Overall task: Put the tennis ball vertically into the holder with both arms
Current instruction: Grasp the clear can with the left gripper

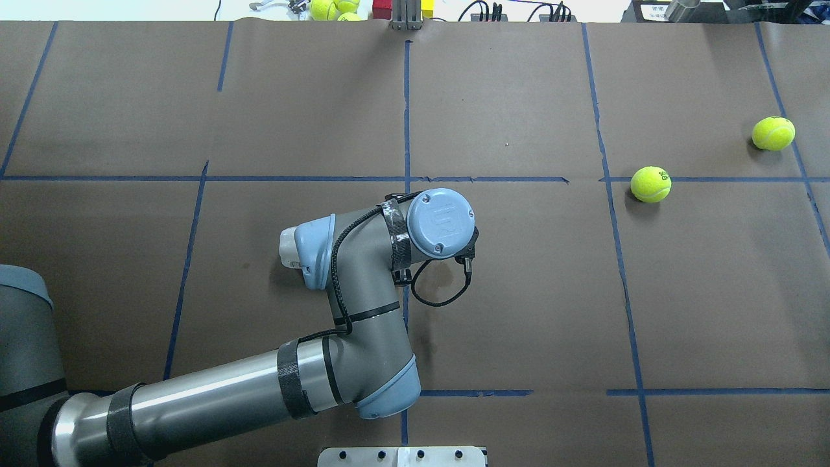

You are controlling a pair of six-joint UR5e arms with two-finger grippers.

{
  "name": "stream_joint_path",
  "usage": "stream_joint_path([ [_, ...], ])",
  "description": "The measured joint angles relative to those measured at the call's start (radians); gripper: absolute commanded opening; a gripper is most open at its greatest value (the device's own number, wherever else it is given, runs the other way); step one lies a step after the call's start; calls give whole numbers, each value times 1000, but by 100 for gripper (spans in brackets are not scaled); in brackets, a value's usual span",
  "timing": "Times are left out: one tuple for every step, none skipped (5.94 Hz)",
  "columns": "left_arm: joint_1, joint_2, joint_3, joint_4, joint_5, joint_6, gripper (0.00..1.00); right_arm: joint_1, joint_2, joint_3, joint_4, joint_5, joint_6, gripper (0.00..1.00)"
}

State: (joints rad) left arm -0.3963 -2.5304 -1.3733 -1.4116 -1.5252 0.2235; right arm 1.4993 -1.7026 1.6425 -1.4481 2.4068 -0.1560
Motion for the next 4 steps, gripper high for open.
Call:
stream_joint_path([
  [0, 0, 11, -4, 0, 1, 100, -2, 3, -3, 0, 0, 1, 100],
  [0, 0, 15, -5, 0, 2, 90, -3, 4, -4, 0, 0, 1, 100],
  [1, 1, 16, -6, 0, 2, 72, -3, 4, -4, 0, 0, 1, 100],
  [0, 1, 16, -6, 0, 2, 58, -4, 5, -4, 0, 0, 1, 100],
])
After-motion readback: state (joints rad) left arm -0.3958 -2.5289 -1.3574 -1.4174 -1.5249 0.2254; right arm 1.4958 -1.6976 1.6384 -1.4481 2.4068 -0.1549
